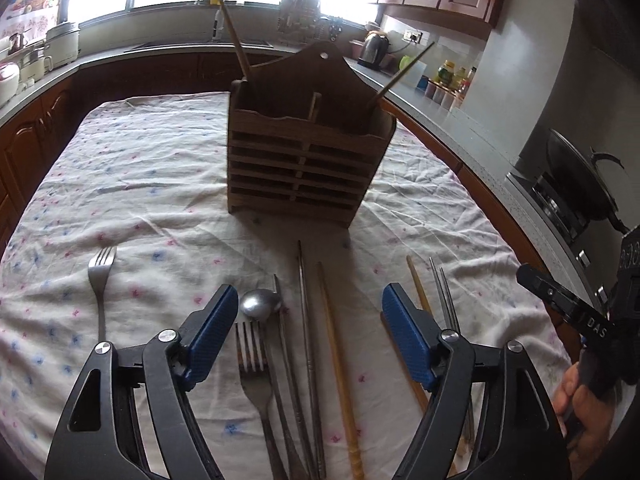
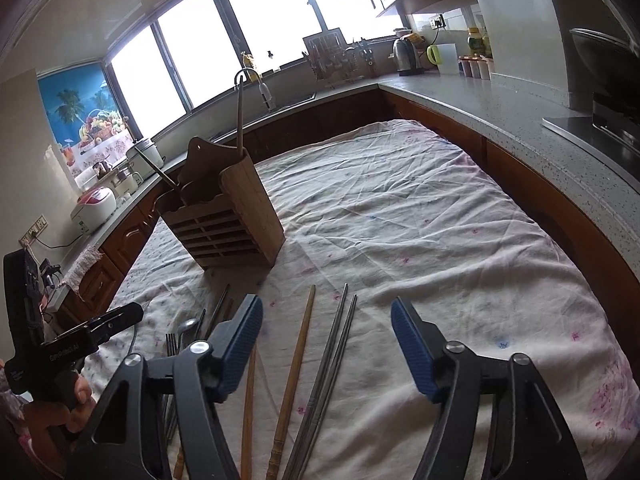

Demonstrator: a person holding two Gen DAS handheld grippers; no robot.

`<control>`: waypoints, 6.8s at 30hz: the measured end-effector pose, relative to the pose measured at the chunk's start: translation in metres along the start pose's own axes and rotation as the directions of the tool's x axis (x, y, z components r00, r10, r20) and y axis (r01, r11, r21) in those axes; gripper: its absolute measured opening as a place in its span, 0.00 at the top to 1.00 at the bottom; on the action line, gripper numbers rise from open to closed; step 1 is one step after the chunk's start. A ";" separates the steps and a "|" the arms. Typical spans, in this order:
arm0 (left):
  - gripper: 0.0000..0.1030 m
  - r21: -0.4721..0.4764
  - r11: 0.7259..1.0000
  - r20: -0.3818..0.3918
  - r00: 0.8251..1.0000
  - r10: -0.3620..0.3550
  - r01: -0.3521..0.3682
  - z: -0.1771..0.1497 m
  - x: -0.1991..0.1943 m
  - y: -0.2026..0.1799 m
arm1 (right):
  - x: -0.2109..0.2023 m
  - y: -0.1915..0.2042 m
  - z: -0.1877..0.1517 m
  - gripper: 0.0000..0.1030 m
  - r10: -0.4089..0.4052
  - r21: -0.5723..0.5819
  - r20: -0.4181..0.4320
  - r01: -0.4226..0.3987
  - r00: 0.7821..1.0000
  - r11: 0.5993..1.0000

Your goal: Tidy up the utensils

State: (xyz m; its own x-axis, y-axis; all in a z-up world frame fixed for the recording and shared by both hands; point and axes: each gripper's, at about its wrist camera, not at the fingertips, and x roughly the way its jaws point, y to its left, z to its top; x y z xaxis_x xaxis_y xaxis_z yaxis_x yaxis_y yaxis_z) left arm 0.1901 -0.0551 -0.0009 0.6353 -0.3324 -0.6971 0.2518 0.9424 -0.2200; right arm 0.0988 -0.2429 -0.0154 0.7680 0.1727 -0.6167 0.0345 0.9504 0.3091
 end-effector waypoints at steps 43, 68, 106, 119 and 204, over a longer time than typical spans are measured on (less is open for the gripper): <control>0.94 0.177 0.984 -0.220 0.973 0.063 -0.024 0.017 0.115 -0.035 | 0.126 0.005 0.008 0.93 -0.102 -0.131 -0.248 0.071 0.963 0.989; 0.96 0.078 0.990 -0.013 0.994 -0.113 0.114 0.036 -0.006 -0.030 | 0.032 0.026 0.033 0.96 0.017 -0.078 -0.068 -0.023 0.998 0.997; 0.96 0.050 0.991 0.251 0.959 -0.134 0.125 0.052 -0.120 -0.005 | -0.082 0.066 0.072 0.96 0.123 -0.136 0.202 -0.097 0.972 0.986; 0.96 0.018 0.994 0.345 0.933 -0.103 0.104 0.094 -0.132 0.017 | -0.067 0.083 0.107 0.96 0.166 -0.143 0.247 -0.133 0.955 0.981; 0.06 -0.200 0.973 0.375 0.909 0.185 -0.115 0.140 -0.048 0.089 | 0.031 0.084 0.137 0.02 0.142 -0.053 0.362 -0.131 0.921 0.990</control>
State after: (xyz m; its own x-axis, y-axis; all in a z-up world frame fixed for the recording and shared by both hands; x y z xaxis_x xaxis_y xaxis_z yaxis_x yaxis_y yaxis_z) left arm 0.2840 0.0403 0.1085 0.8972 -0.1415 -0.4184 0.0257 0.9624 -0.2705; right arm 0.2128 -0.1932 0.0908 0.9439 0.2001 -0.2625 -0.1008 0.9320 0.3482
